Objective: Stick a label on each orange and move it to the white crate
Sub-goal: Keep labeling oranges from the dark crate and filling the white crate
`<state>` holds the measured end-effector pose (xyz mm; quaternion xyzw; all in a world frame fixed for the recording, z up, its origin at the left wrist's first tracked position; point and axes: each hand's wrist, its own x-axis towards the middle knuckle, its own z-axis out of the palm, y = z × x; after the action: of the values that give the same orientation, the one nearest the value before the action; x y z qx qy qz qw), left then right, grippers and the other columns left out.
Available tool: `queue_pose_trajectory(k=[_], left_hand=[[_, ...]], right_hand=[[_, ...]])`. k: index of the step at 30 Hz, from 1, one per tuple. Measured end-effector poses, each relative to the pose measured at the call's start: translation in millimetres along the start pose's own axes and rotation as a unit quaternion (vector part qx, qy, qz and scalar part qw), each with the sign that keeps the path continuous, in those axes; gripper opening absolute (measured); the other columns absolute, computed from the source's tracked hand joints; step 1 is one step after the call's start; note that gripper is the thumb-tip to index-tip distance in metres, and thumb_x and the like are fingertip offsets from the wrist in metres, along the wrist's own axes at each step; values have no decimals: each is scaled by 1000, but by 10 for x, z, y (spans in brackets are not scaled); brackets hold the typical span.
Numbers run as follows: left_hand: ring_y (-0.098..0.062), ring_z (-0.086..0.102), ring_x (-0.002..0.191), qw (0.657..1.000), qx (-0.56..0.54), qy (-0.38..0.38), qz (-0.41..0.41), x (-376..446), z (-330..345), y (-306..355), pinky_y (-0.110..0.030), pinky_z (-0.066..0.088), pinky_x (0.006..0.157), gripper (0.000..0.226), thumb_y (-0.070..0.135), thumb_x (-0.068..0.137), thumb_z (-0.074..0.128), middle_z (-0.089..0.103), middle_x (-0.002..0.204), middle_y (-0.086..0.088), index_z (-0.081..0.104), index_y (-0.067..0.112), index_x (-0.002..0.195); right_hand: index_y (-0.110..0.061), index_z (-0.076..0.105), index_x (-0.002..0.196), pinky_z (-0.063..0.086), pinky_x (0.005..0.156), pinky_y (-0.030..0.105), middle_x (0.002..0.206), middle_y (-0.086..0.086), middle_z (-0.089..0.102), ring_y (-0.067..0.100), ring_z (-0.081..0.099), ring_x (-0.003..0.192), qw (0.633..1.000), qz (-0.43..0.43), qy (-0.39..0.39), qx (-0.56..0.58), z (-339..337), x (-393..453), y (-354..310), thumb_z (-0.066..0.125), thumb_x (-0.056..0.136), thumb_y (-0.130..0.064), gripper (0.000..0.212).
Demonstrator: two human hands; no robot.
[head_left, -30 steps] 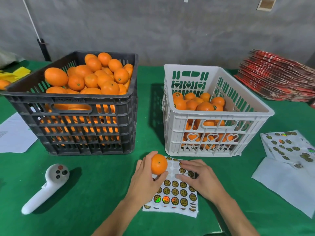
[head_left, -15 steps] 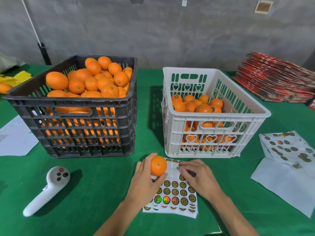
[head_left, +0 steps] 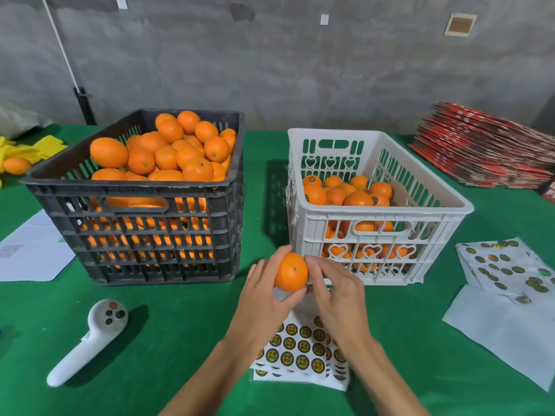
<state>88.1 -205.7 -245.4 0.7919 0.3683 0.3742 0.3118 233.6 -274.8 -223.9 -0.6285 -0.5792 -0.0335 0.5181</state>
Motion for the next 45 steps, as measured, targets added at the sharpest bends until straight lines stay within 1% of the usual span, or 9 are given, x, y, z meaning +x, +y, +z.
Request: queue_pose_trajectory(k=[7,12,16,19,25,28,33,40,45], left_hand=[[-16,51,114,997,31,46,62,565,-381,577,-37,51,96,84,33,91,79,51,124,6,28,51,156],[-8,49,108,995,51,-5,89,956,-680,928,-43,51,101,92,37,91,77,53,140,1,17,43,162],[-13,53,125,980,121,67,145,1333,-1171,912,-32,43,106,57,40,96,68,55,143,7,47,33,148],[-32,59,125,969,220,98,55,1787,-1655,581,-39,45,106,33,24,100,62,68,132,-13,67,12,130],[-36,67,100,947,287,-12,-141,2227,-2094,204,-38,52,87,49,27,90,80,68,118,-16,65,12,134],[-32,64,100,874,457,-67,-153,2307,-2052,254,-39,49,81,50,42,84,80,66,110,-8,65,21,126],[-29,50,135,769,600,-143,-165,2437,-1834,155,-50,28,114,44,33,96,61,60,139,-4,56,30,140],[-35,55,122,830,546,-32,-106,2415,-1901,73,-48,30,109,39,36,84,78,67,118,-8,69,27,121],[-39,32,144,787,571,-108,-208,2353,-1918,32,-55,17,121,40,36,92,70,51,146,-15,60,15,124]], right_hand=[[-17,51,147,42,99,9,129,-7,63,0,58,114,999,-3,-32,7,-163,538,-335,54,97,-65,70],[-20,57,136,40,88,4,120,0,66,-2,59,100,999,-32,29,8,-271,994,-344,59,101,-49,46],[-18,51,143,49,102,37,133,2,61,16,57,121,994,26,43,-102,-442,1278,-123,51,105,-50,50],[-16,56,145,34,119,48,153,7,51,24,44,143,981,9,27,-190,-507,1324,23,52,107,-30,41],[-14,64,138,34,119,43,145,5,59,22,51,136,981,-69,39,-178,-336,1185,14,57,105,-24,35],[-14,66,135,32,119,34,142,3,62,19,53,134,983,-86,38,-158,-242,1151,-26,58,104,-23,33],[-13,68,131,32,117,28,139,2,64,17,55,132,984,-96,43,-142,-208,1081,-52,61,103,-20,30],[-11,70,129,39,113,44,136,2,66,17,57,129,986,-102,41,-129,-212,994,-28,62,102,-19,29],[-11,71,127,40,112,46,134,2,67,16,59,128,985,-107,48,-123,-179,987,-11,61,102,-17,27]])
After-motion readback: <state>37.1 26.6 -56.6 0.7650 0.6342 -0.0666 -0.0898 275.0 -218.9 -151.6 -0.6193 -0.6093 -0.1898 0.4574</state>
